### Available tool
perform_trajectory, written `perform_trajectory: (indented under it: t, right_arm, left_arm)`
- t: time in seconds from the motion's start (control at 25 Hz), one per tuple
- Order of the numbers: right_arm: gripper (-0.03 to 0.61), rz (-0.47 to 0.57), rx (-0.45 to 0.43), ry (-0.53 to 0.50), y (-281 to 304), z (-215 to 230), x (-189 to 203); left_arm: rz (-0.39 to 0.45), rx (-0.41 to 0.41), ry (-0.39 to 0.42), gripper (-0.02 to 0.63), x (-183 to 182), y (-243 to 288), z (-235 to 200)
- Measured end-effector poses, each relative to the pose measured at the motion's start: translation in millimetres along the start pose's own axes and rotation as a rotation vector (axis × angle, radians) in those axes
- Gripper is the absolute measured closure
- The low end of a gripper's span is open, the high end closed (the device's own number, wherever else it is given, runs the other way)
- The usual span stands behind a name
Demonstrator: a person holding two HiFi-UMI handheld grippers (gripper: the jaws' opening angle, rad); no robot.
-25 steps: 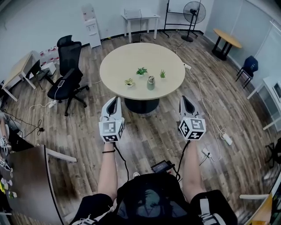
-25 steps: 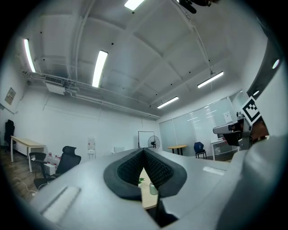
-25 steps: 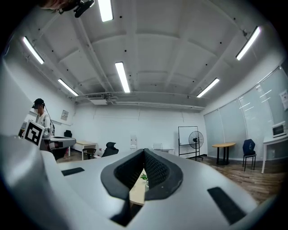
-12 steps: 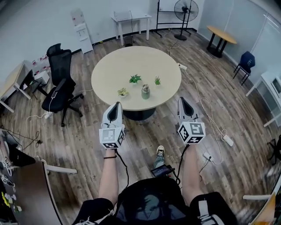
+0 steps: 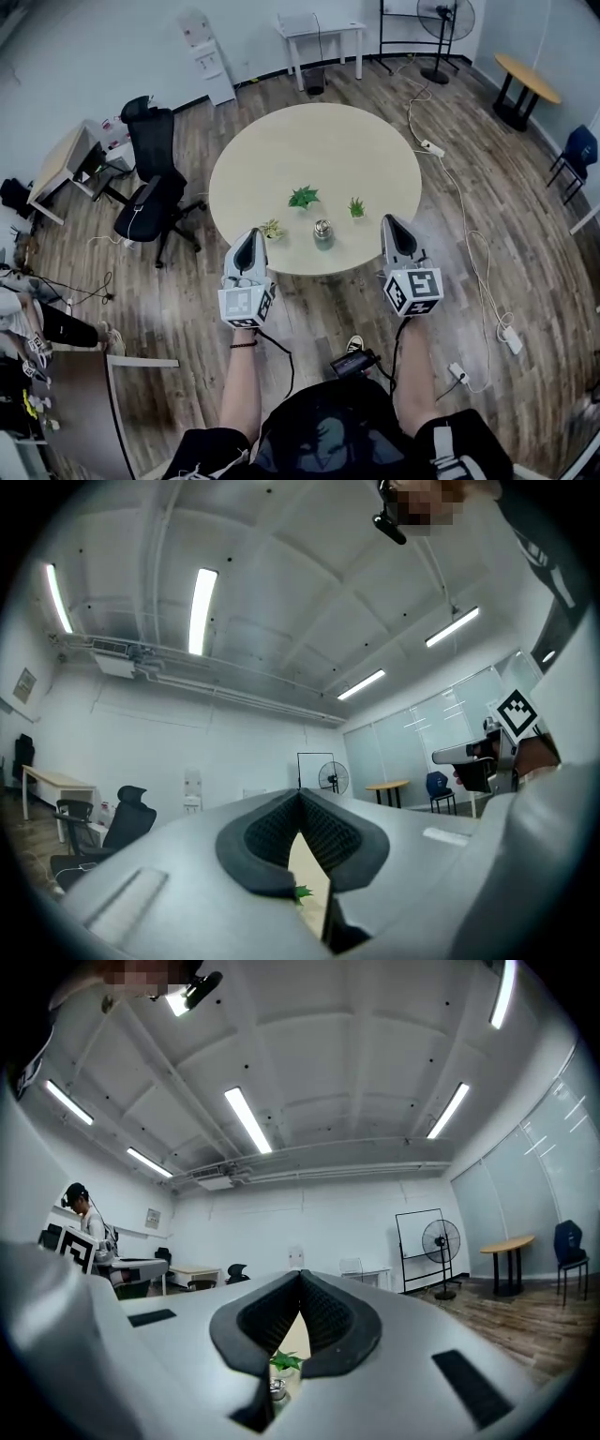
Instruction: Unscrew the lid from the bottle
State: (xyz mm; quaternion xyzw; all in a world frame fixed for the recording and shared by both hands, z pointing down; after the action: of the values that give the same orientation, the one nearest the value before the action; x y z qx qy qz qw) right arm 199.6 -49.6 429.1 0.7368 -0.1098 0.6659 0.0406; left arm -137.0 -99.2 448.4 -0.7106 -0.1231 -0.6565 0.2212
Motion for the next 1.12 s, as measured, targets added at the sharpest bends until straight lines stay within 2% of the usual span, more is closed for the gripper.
perform_trajectory:
  t: [0.2,0.4,0.52,0.64,0.76,0.96,1.04,1.12]
  right_arm:
    - [0.575,-0.020,-0.049,0.004,40.1,29.7,9.6]
    - [0.575,-0.034,-0.070,0.041,64.2,31.8,16.7]
    - [0.575,-0.036,-0.070,0.051,71.5,27.5,19.4]
    - [0.575,-0.048,-0.065,0.037,76.3,27.7,19.9]
    - [0.575,-0.065,-0.051,0.028,78.1,30.9,21.8]
    - [0.575,-0.088,-0.030,0.005,88.2,38.5,26.6]
    - [0.575,-0.096,-0.025,-0.002,93.1,42.1,30.6]
    - [0.575,-0.108,-0.026,-0.007,95.5,44.7,36.4]
  left_arm:
    - [0.015,-0.025,0.009,0.612,3.1,29.2,9.5]
    - [-0.016,-0.049,0.031,0.612,12.2,41.0,2.6]
    - [-0.004,-0.055,0.037,0.612,20.6,47.7,-4.1]
    - [0.007,-0.044,0.029,0.612,27.8,59.4,-7.2]
    - [0.005,0.004,0.005,0.609,36.0,72.9,-10.2]
    - [-0.014,0.149,-0.006,0.339,62.2,95.9,-8.4]
    - [-0.033,0.212,0.001,0.195,84.7,104.5,-4.2]
    - [-0.064,0.253,0.005,0.149,112.3,110.5,2.5]
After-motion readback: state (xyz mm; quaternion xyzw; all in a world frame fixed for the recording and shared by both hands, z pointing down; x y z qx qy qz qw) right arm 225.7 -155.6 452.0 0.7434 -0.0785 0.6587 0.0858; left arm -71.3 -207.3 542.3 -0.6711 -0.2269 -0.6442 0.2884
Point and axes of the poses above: the fingertips, and each gripper's own axes: y forward along the fingers, z to its right, x out of its underside, the point moved 10 cm from there along -y, backward along the fingers, and after that the axes turned 8 degrees about -y, right-handed, at the moved point
